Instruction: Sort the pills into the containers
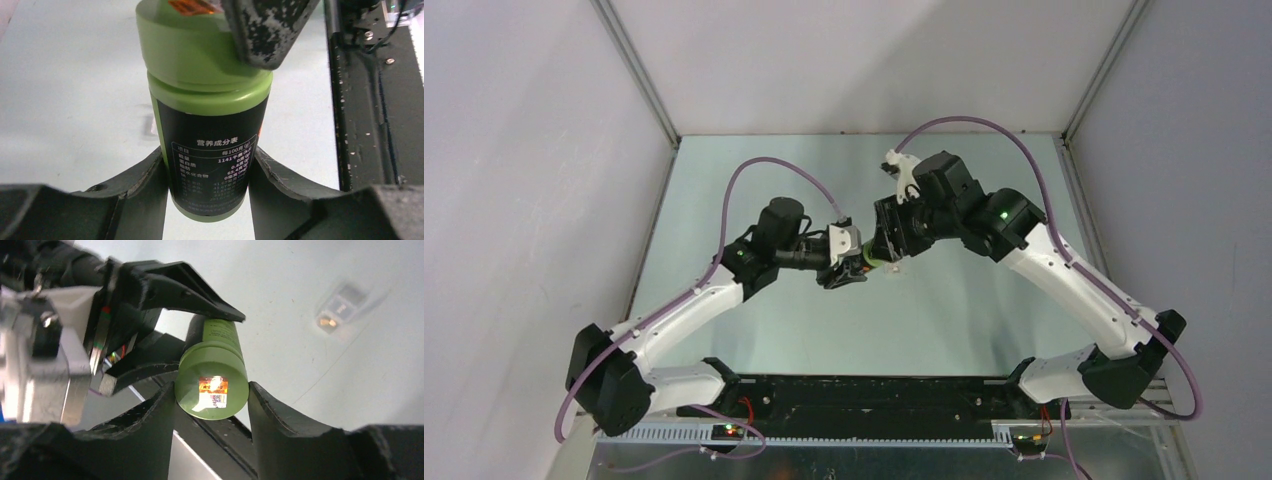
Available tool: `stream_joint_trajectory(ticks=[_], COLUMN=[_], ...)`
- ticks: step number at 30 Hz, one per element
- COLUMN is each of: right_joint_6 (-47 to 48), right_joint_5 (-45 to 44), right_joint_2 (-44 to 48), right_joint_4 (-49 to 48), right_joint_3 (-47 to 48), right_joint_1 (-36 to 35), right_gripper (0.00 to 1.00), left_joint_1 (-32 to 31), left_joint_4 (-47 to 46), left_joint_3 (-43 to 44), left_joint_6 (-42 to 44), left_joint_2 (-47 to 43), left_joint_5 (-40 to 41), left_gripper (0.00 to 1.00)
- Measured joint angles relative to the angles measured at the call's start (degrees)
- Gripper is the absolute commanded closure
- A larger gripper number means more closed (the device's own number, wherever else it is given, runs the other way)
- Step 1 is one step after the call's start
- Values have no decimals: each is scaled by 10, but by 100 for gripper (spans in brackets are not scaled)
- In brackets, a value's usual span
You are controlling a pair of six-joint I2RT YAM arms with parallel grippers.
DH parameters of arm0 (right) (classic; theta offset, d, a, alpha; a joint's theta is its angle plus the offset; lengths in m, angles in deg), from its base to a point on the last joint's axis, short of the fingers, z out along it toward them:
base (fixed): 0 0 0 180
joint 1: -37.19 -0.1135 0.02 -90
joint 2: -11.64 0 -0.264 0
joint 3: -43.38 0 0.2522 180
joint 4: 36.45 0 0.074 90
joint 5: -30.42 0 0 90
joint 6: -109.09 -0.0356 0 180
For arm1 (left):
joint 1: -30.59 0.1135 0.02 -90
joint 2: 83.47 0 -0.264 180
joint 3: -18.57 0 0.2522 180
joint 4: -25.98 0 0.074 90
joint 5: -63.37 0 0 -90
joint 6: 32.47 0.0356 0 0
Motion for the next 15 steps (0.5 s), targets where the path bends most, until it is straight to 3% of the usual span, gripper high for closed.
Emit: stream_joint_trajectory(ticks=[4,7,11,15], right_joint_6=[-142,-236,-291,-291], right_joint_5=[-83,-137,-202,-171], right_joint_2=[-11,-13,-13,-2], right_joint_4=[-2,-2,-9,-35], right_joint_3=[1,1,1,-2], right_joint_1=[-13,-24,-18,15], right_gripper=[44,23,8,2], left_joint_1=[2,2,-3,-5], left_joint_4=[-3,-8,-16,-21], left_joint_3=[0,0,0,-1], left_joint_6=[-2,-5,-5,-6], left_joint_2=[7,7,6,4], left_joint_5=[32,47,34,31], left_gripper=[100,100,100,100])
